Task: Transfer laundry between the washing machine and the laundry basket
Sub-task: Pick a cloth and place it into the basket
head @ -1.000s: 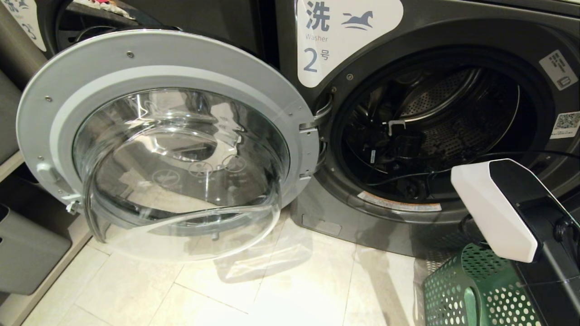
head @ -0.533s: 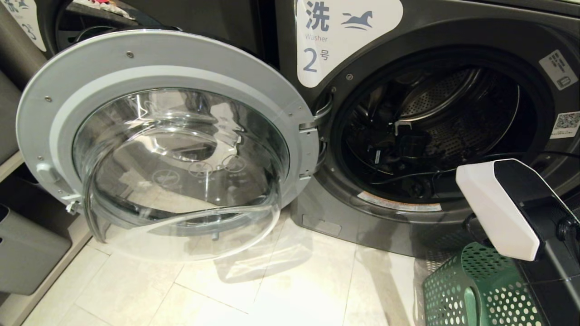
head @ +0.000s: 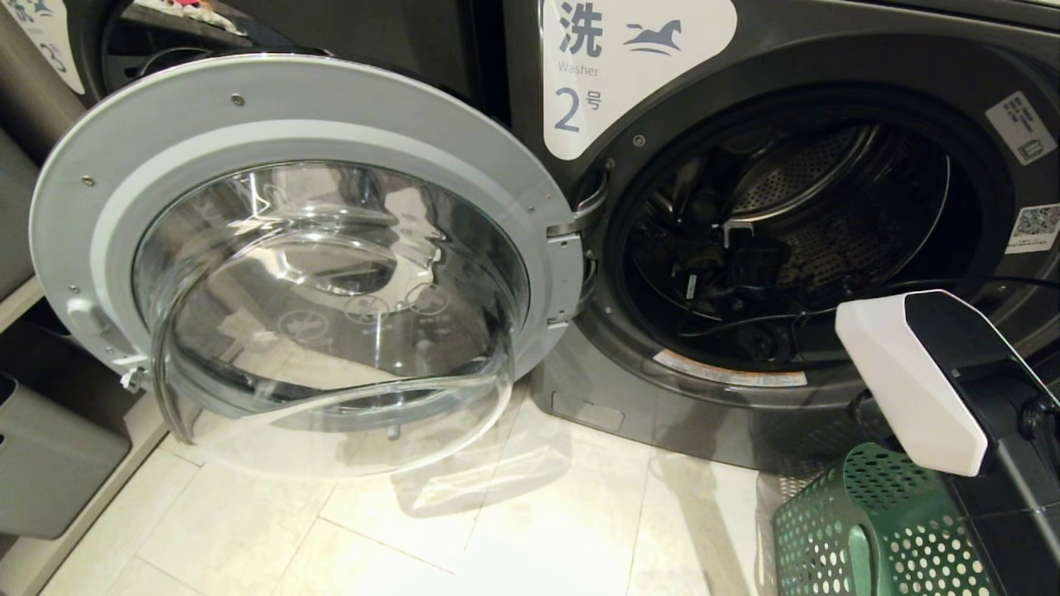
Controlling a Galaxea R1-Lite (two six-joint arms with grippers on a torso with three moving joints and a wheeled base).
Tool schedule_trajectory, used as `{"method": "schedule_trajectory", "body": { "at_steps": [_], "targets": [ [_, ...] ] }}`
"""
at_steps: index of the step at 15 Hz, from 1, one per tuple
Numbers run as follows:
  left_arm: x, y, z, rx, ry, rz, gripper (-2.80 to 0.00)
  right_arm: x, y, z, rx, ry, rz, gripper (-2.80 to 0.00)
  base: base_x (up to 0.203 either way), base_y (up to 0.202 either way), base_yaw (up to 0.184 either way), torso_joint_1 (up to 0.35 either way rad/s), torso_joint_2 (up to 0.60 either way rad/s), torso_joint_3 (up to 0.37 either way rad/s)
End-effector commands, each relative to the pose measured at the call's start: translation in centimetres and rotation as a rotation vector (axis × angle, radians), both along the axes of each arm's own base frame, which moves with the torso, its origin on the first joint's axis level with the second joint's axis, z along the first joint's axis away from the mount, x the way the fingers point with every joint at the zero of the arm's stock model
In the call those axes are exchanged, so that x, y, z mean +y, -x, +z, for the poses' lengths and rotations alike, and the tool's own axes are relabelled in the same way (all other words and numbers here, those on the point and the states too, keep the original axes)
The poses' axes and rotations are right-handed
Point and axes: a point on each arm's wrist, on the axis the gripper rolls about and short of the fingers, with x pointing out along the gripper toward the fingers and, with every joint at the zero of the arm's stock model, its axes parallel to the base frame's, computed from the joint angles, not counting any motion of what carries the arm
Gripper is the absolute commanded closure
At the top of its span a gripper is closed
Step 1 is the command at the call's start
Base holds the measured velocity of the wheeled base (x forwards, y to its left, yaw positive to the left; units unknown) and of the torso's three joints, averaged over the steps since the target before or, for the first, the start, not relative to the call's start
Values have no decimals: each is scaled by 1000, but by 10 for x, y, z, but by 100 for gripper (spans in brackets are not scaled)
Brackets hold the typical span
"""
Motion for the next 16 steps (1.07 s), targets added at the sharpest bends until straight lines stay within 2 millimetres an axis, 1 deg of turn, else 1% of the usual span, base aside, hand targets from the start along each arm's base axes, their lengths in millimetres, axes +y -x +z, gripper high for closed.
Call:
{"method": "schedule_trajectory", "body": {
  "at_steps": [1, 7, 8, 16],
  "targets": [
    [0, 0, 0, 0, 0, 0, 0, 0, 0, 2, -8, -1, -1, -280, 0, 0, 0, 0, 0, 0],
    [0, 0, 0, 0, 0, 0, 0, -1, -2, -6, 6, 0, -6, -280, 0, 0, 0, 0, 0, 0],
    [0, 0, 0, 0, 0, 0, 0, -1, -2, -8, 10, 0, -6, 0, 0, 0, 0, 0, 0, 0],
    [0, 0, 0, 0, 0, 0, 0, -2, -5, -21, 33, 5, -7, 0, 0, 0, 0, 0, 0, 0]
  ]
}}
